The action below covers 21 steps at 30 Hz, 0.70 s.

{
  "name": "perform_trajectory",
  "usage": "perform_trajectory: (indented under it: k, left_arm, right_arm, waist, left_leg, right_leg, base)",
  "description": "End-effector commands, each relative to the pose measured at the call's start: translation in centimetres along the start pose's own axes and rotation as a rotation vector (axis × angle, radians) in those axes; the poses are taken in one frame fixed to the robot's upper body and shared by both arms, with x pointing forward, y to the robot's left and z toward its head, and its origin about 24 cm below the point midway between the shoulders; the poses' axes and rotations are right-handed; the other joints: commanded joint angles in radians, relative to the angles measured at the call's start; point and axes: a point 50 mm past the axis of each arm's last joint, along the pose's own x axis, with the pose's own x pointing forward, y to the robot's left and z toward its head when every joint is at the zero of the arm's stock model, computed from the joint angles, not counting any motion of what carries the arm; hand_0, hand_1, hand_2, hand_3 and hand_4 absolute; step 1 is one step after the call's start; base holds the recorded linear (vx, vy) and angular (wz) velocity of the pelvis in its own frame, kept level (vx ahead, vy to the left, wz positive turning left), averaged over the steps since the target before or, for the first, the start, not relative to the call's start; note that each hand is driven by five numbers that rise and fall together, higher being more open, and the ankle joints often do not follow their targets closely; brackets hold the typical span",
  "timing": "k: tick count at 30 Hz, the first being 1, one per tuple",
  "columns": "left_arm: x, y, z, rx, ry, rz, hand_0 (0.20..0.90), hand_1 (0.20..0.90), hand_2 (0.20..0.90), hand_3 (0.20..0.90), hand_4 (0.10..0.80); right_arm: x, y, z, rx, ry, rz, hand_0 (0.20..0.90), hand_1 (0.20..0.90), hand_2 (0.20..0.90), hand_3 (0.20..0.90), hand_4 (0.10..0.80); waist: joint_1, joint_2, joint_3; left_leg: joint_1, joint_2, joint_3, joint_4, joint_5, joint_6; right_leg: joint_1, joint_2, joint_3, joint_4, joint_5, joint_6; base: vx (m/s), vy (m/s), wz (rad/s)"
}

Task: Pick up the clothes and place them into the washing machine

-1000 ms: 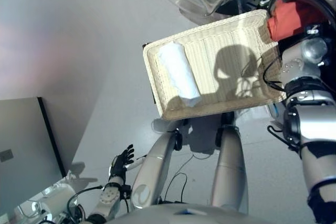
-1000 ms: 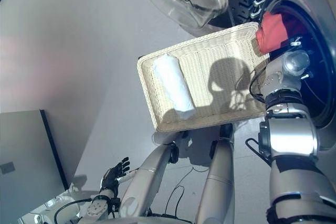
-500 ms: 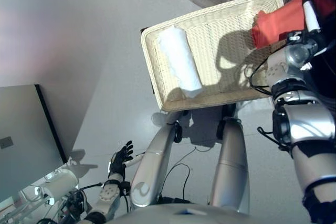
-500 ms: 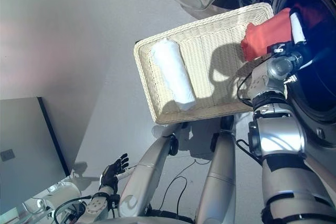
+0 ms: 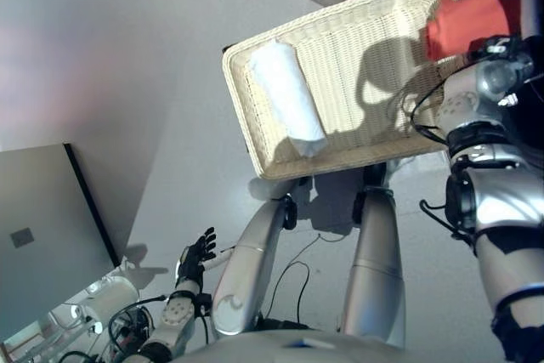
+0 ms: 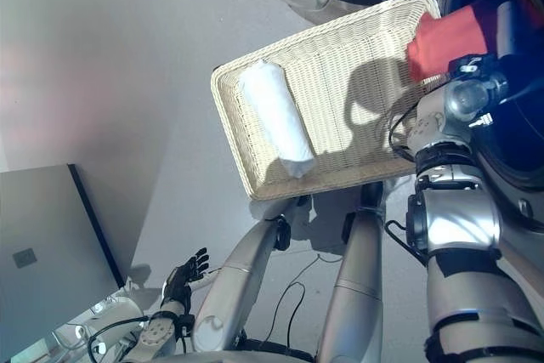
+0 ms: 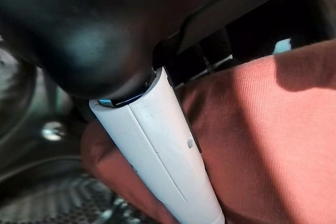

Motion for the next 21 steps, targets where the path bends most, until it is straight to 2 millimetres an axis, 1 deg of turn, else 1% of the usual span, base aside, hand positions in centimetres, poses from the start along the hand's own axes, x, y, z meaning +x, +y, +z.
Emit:
perform_trajectory:
  k: [1,2,4,6,8,10,12,13,16,17,18,21]
  left_arm:
    - [-0.9,-0.8,-1.5,-0.016,0.039,0.004,0.9,0.9,0.9,0.9,0.8]
    - [-1.0,-1.0,-1.6,-0.012,0.042,-0.005,0.9,0.9,0.9,0.9,0.8]
    - [-1.0,-1.0,-1.6,-0.01,0.042,-0.009,0.9,0.9,0.9,0.9,0.8]
    - [-1.0,-1.2,-1.6,-0.013,0.039,-0.016,0.9,0.9,0.9,0.9,0.8]
    - [-1.0,-1.3,-1.5,-0.017,0.036,-0.019,0.9,0.9,0.9,0.9,0.8]
    - [-1.0,-1.2,-1.6,-0.019,0.042,-0.014,0.9,0.9,0.9,0.9,0.8]
    - [-1.1,-1.2,-1.8,-0.015,0.046,-0.016,0.9,0.9,0.9,0.9,0.8]
    - [-1.1,-1.2,-1.8,-0.015,0.046,-0.016,0.9,0.9,0.9,0.9,0.8]
    - [-1.3,-1.1,-2.1,-0.007,0.056,-0.018,0.9,0.9,0.9,0.9,0.8]
    - [-1.3,-1.1,-2.1,-0.007,0.055,-0.019,0.9,0.9,0.9,0.9,0.8]
    - [-1.2,-1.2,-1.8,-0.005,0.043,-0.031,0.9,0.9,0.9,0.9,0.8]
    - [-1.2,-1.2,-1.6,-0.002,0.028,-0.043,0.9,0.9,0.9,0.9,0.8]
  right_arm:
    - [1.1,1.0,7.3,0.106,-0.329,0.07,0.2,0.2,0.2,0.2,0.3]
    - [1.3,0.7,7.7,0.104,-0.348,0.058,0.2,0.2,0.2,0.2,0.3]
    - [1.4,0.5,7.9,0.1,-0.36,0.053,0.2,0.2,0.2,0.2,0.3]
    - [1.8,0.1,8.7,0.092,-0.388,0.024,0.2,0.2,0.2,0.2,0.3]
    - [1.9,0.0,9.2,0.086,-0.414,0.024,0.2,0.2,0.2,0.2,0.3]
    - [1.8,0.0,10.1,0.096,-0.455,0.025,0.2,0.2,0.2,0.2,0.3]
    - [2.1,-0.4,10.9,0.085,-0.483,0.009,0.2,0.2,0.2,0.2,0.3]
    - [2.1,-0.4,10.9,0.085,-0.483,0.009,0.2,0.2,0.2,0.2,0.3]
    - [2.4,-0.4,12.6,0.087,-0.533,-0.001,0.2,0.2,0.2,0.2,0.3]
    - [2.4,-0.3,12.7,0.087,-0.534,-0.001,0.2,0.2,0.2,0.2,0.3]
    - [2.5,-0.2,13.8,0.075,-0.569,-0.001,0.2,0.2,0.2,0.2,0.3]
    - [2.4,0.4,15.9,0.091,-0.629,-0.005,0.2,0.2,0.2,0.2,0.3]
  waist:
    - [-0.037,0.075,-0.048]
    - [-0.044,0.08,-0.051]
    - [-0.046,0.084,-0.053]
    - [-0.057,0.093,-0.057]
    - [-0.061,0.098,-0.058]
    - [-0.066,0.102,-0.061]
    - [-0.067,0.105,-0.066]
    - [-0.067,0.105,-0.066]
    - [-0.068,0.108,-0.078]
    - [-0.067,0.109,-0.078]
    - [-0.067,0.11,-0.084]
    - [-0.061,0.114,-0.093]
  left_leg:
    - [-0.067,-0.004,0.043,0.129,-0.116,-0.034]
    - [-0.064,-0.003,0.049,0.13,-0.118,-0.034]
    - [-0.061,-0.001,0.055,0.13,-0.12,-0.033]
    - [-0.059,0.001,0.066,0.132,-0.124,-0.032]
    - [-0.058,0.002,0.073,0.133,-0.127,-0.031]
    - [-0.056,0.003,0.079,0.131,-0.129,-0.03]
    - [-0.052,0.004,0.083,0.12,-0.127,-0.031]
    - [-0.051,0.004,0.083,0.12,-0.127,-0.031]
    - [-0.046,0.009,0.086,0.104,-0.125,-0.032]
    - [-0.046,0.01,0.087,0.103,-0.124,-0.032]
    - [-0.044,0.01,0.089,0.1,-0.125,-0.032]
    - [-0.043,0.011,0.092,0.093,-0.126,-0.033]
  right_leg:
    - [0.069,0.044,-0.04,-0.161,0.104,-0.043]
    - [0.069,0.047,-0.032,-0.161,0.105,-0.043]
    - [0.069,0.049,-0.027,-0.163,0.106,-0.043]
    - [0.065,0.052,-0.015,-0.164,0.111,-0.042]
    - [0.06,0.054,-0.008,-0.164,0.112,-0.04]
    - [0.057,0.055,-0.001,-0.164,0.116,-0.039]
    - [0.058,0.055,0.004,-0.175,0.12,-0.037]
    - [0.058,0.055,0.004,-0.175,0.121,-0.037]
    - [0.058,0.058,0.01,-0.186,0.124,-0.036]
    - [0.058,0.058,0.011,-0.187,0.124,-0.036]
    - [0.057,0.061,0.014,-0.191,0.124,-0.036]
    - [0.055,0.063,0.022,-0.197,0.125,-0.036]
  base:
    - [0.014,0.035,-0.15]
    - [0.007,0.044,-0.18]
    - [0.003,0.044,-0.21]
    - [-0.004,0.04,-0.19]
    - [-0.002,0.024,-0.14]
    - [0.007,0.023,-0.16]
    - [0.011,0.005,-0.17]
    - [0.004,-0.003,-0.11]
    - [0.014,-0.004,-0.02]
    - [0.044,-0.004,-0.05]
    - [0.029,-0.001,-0.05]
    - [0.023,-0.007,-0.03]
